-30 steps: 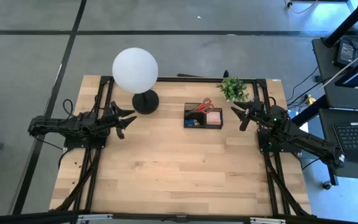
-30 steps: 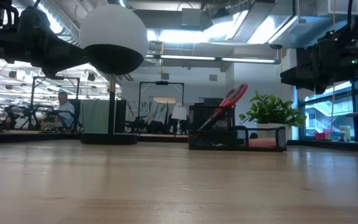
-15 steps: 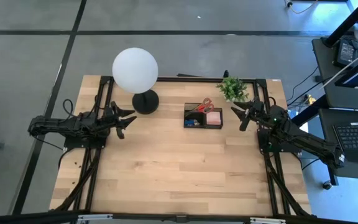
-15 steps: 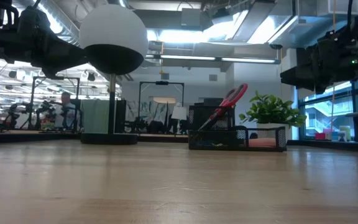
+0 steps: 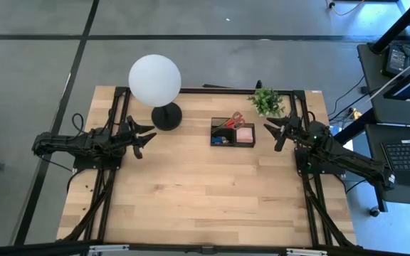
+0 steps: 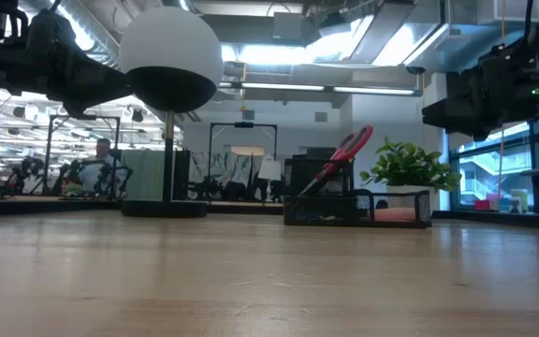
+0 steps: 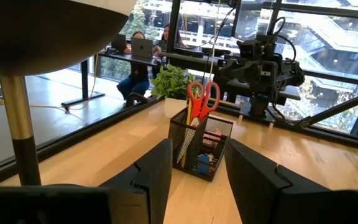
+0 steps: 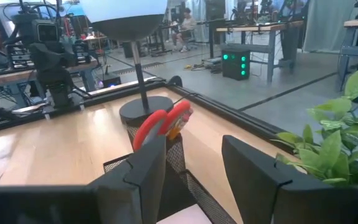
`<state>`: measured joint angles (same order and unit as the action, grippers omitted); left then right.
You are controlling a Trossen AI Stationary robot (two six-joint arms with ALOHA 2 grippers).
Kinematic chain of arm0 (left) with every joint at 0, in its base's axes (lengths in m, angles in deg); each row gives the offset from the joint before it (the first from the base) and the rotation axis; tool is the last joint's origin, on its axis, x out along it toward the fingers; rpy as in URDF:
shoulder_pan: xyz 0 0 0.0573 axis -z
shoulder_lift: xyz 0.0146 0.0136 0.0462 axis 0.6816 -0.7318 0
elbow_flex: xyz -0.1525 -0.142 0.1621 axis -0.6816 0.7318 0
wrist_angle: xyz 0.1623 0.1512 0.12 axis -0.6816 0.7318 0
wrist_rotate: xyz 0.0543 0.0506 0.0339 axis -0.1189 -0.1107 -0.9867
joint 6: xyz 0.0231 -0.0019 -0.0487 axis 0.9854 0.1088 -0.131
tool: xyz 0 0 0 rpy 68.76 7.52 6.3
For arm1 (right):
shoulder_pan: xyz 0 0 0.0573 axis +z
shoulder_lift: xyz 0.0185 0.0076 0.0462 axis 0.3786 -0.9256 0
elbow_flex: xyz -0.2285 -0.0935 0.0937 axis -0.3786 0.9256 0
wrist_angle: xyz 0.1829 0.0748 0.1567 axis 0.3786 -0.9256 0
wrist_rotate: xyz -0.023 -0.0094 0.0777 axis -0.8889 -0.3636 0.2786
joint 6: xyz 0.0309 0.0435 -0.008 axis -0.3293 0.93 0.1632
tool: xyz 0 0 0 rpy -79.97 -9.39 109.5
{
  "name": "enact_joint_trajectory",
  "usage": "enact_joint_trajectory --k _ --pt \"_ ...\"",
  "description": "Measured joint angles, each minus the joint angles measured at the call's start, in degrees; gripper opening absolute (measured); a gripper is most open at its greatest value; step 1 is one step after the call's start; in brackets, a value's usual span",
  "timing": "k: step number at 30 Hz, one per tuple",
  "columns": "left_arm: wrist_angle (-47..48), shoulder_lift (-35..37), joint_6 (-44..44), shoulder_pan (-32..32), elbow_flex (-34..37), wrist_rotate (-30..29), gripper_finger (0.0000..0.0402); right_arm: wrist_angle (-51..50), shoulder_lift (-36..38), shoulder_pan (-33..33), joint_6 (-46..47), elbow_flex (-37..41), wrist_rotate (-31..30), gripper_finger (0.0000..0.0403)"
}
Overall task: Pick and place office supplies into organizer
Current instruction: Return to Home Position
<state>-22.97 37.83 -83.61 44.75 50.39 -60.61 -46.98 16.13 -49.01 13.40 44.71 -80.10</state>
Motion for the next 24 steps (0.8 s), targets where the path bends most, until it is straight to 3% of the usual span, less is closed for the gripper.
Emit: enact_joint_trajectory --k 24 --pt "0.0 0.0 0.0 0.0 0.0 0.0 0.0143 0.0 0.0 0.02 0.0 -0.02 -0.04 0.0163"
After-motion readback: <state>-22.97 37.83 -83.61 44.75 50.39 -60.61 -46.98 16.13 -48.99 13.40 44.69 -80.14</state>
